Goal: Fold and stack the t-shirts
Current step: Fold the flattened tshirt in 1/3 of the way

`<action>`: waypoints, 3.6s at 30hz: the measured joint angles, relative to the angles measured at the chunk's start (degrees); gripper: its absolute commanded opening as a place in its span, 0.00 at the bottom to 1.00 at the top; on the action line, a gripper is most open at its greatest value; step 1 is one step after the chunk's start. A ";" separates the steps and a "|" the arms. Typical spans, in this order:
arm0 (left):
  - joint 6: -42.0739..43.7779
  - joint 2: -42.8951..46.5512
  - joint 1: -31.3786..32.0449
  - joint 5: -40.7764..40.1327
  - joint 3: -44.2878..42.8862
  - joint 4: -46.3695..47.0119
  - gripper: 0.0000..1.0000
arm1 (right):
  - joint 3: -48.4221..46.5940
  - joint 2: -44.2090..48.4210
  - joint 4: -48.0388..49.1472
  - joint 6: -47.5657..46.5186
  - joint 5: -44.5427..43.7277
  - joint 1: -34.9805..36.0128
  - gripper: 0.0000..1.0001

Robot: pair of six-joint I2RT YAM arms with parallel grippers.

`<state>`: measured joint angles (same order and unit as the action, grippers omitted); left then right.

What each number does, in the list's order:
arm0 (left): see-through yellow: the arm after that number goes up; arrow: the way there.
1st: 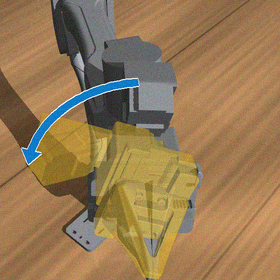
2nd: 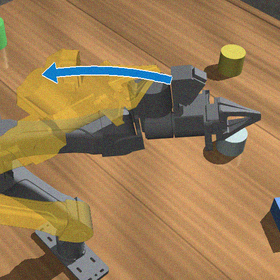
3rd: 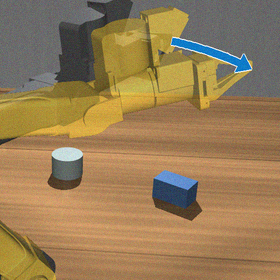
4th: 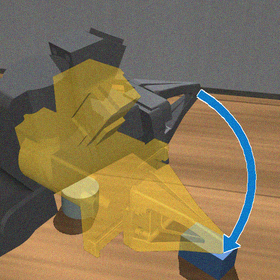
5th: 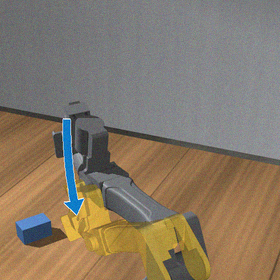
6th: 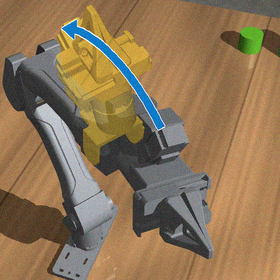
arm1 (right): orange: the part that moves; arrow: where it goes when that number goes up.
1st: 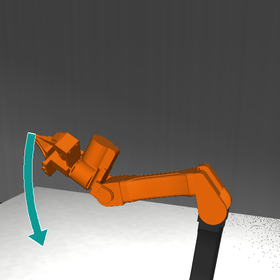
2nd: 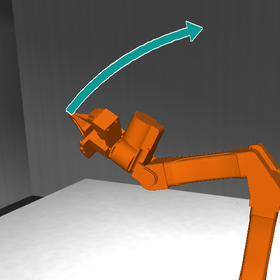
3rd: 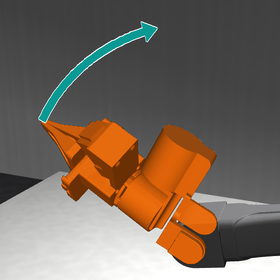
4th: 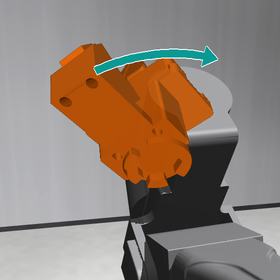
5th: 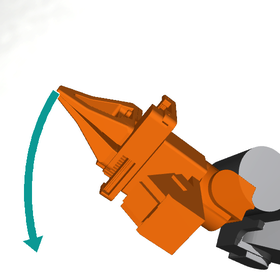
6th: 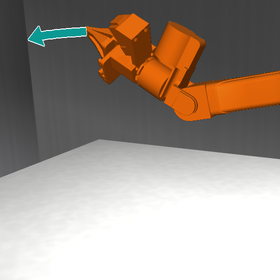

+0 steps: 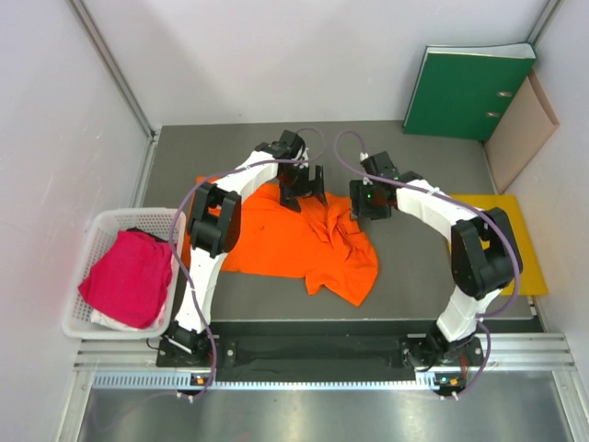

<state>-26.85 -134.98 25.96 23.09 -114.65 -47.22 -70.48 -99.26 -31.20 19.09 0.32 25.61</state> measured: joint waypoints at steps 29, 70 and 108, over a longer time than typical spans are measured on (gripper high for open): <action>1.49 -0.52 0.02 -0.48 -1.09 -1.33 0.99 | 10.91 -5.70 24.33 20.09 30.53 -19.23 0.58; 3.48 2.43 0.17 -7.80 2.05 -3.48 0.99 | -6.21 -5.14 10.51 5.44 -14.73 -9.49 0.88; 7.65 -4.52 -17.25 -30.23 -9.66 -18.78 0.00 | -35.63 -30.69 -7.89 -1.90 -10.64 -0.52 0.00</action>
<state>-19.20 -139.50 8.71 -7.14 -124.31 -66.00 -106.10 -129.95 -39.09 17.19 -10.33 25.08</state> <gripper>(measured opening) 0.012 0.003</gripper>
